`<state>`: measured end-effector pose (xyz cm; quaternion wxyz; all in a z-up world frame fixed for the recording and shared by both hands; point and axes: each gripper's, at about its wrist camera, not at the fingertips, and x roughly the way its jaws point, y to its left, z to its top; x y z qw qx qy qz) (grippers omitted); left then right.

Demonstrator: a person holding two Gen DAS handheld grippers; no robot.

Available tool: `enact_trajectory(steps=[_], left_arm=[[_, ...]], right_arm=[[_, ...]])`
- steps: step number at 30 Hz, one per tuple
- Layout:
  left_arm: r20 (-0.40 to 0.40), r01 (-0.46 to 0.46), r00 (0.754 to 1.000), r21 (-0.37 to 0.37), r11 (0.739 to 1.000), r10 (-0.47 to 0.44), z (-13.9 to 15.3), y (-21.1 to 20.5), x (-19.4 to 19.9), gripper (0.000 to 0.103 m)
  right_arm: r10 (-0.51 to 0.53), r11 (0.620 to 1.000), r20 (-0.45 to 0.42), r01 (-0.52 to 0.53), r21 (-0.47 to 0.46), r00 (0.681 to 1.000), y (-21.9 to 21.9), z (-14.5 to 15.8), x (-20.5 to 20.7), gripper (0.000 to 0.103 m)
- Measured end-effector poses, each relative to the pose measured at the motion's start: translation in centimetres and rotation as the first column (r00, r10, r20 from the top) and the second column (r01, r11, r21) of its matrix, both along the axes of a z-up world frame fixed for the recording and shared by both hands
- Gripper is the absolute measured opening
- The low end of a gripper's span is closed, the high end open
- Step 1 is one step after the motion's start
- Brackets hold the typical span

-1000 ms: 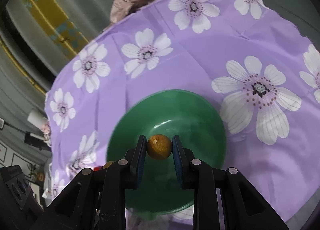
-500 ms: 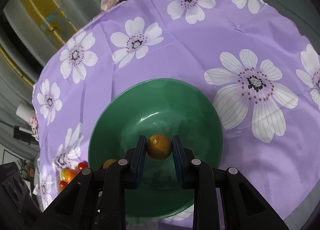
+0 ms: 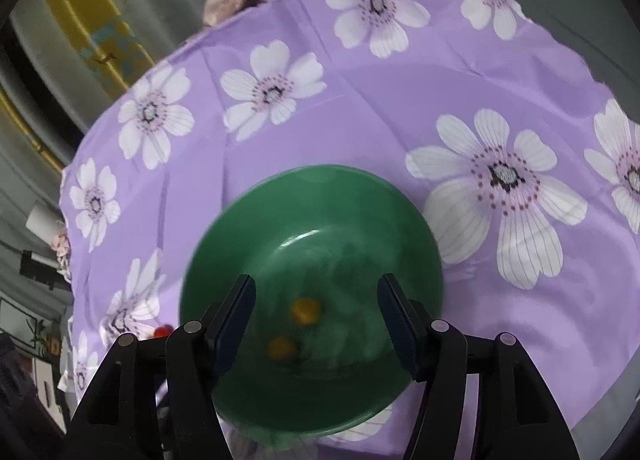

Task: Organize fruits
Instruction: 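Open the right gripper to drop the yellow fruit into the bowl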

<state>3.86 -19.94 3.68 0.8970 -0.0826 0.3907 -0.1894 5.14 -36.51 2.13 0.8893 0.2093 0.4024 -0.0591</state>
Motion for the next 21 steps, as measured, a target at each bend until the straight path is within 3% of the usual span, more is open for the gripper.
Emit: enact_trajectory(steps=[5,9,11,16,21], left_arm=[[0.028,-0.102,0.994,0.019,0.995,0.101,1.3,4.8,-0.8,0.06],[0.061,-0.246,0.969,0.1,0.964,0.24,1.9,9.5,-1.2,0.061],[0.063,-0.302,0.953,0.107,0.947,0.297,1.9,11.8,-1.4,0.061],[0.005,-0.424,0.905,0.101,0.9,0.425,0.4,17.4,-1.9,0.061],[-0.076,-0.463,0.878,0.108,0.88,0.472,-2.0,19.7,-1.9,0.061]], right_arm=[[0.039,0.999,0.049,-0.037,-0.023,0.998,1.6,1.3,-0.4,0.064],[0.073,0.997,0.074,-0.071,-0.031,0.995,2.9,1.9,-0.6,0.064],[0.101,0.995,0.092,-0.099,-0.032,0.991,3.9,2.2,-0.7,0.064],[0.206,0.978,0.113,-0.207,-0.003,0.972,6.5,2.5,-0.4,0.064],[0.318,0.947,0.096,-0.32,0.008,0.943,9.8,2.0,0.1,0.064]])
